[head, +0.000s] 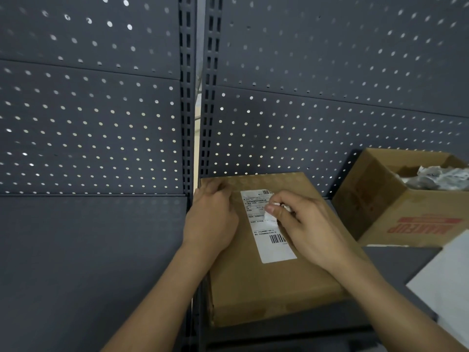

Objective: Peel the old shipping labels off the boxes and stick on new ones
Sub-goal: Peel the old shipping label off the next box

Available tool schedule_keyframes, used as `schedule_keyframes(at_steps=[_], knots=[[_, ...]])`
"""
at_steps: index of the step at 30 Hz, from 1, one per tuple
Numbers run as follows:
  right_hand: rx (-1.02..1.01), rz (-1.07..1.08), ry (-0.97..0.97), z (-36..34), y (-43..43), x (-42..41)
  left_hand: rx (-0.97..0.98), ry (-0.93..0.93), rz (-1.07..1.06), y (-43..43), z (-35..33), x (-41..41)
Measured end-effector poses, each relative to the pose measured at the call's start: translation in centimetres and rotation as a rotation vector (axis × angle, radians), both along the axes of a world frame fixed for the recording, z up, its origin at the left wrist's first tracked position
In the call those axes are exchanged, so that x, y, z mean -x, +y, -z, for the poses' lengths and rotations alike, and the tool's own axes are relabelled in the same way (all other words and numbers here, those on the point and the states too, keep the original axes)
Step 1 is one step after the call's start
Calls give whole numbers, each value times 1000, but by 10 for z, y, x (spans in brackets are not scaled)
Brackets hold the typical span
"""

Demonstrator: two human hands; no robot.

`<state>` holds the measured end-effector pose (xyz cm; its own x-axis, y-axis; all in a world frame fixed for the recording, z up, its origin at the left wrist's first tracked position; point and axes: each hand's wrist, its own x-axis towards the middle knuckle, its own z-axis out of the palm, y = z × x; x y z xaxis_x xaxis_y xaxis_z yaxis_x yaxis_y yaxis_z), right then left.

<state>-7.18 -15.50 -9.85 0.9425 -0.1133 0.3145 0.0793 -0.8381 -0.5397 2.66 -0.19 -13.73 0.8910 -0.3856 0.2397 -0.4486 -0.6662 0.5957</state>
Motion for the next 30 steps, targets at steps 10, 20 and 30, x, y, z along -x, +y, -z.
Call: schedule_keyframes(at_steps=[10,20,30], knots=[[24,-26,-45,-4,-5,6,20,2,14,0,3,-2],[277,-141,97,5,-15,4,19,6,11,0,4,-3],[489,-333,-140,1,-15,13,-18,-4,6,-1,1,-1]])
